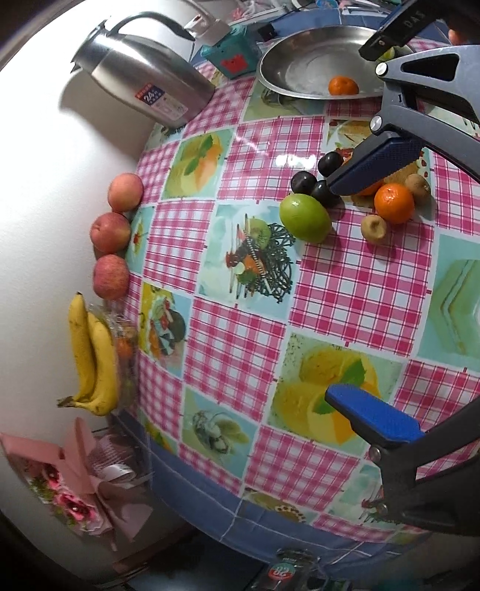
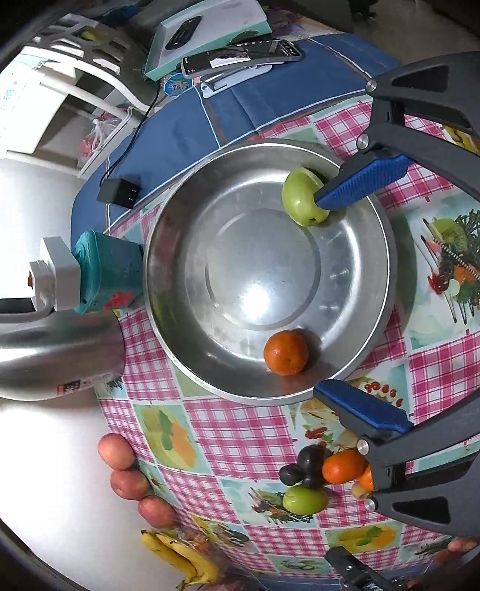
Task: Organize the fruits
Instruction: 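Withdraw both tools from the bowl back toward the fruit pile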
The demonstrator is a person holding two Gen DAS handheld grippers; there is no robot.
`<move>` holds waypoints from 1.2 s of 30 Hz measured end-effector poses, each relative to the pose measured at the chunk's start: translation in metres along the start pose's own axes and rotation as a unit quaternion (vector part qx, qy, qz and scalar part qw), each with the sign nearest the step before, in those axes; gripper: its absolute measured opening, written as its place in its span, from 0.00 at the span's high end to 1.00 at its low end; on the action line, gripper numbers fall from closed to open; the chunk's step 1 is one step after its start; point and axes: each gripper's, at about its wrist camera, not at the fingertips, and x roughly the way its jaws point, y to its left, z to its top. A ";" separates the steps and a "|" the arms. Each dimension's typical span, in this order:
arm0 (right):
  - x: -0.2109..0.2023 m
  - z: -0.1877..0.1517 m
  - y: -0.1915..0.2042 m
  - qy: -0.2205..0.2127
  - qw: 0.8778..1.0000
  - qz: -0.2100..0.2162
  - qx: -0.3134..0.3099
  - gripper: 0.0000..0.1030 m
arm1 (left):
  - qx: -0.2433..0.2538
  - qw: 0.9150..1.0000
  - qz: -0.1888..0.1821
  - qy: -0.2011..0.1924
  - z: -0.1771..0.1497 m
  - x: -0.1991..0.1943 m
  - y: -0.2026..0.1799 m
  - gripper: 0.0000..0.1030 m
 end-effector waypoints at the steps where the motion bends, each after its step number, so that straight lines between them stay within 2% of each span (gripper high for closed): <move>1: 0.000 0.000 0.000 -0.001 1.000 0.005 0.001 0.09 | 0.003 1.000 0.000 -0.006 0.000 -0.002 0.000 0.00; 8: -0.002 -0.004 0.001 -0.018 0.999 0.033 0.012 0.09 | 0.015 0.999 -0.008 -0.036 0.003 -0.013 0.000 0.00; 14: -0.002 -0.008 0.009 -0.024 0.999 0.039 0.002 0.09 | 0.001 0.999 -0.026 -0.025 0.006 -0.011 0.006 0.00; 22: -0.003 -0.007 0.028 -0.033 0.997 0.059 -0.022 0.09 | -0.019 0.999 -0.030 -0.034 0.011 -0.012 0.018 0.00; 26: -0.008 -0.005 0.039 -0.053 0.997 0.047 -0.042 0.10 | -0.018 0.999 -0.040 -0.027 0.012 -0.010 0.021 0.00; 29: -0.013 -0.004 0.044 -0.065 0.995 0.061 -0.040 0.11 | -0.020 0.998 -0.049 -0.023 0.013 -0.010 0.023 0.00; 31: -0.015 -0.004 0.047 -0.069 0.994 0.074 -0.044 0.16 | -0.024 0.998 -0.058 -0.020 0.013 -0.010 0.025 0.00; 36: -0.020 -0.009 0.067 -0.071 0.990 0.103 -0.071 0.16 | -0.024 0.997 -0.070 -0.009 0.014 -0.006 0.027 0.00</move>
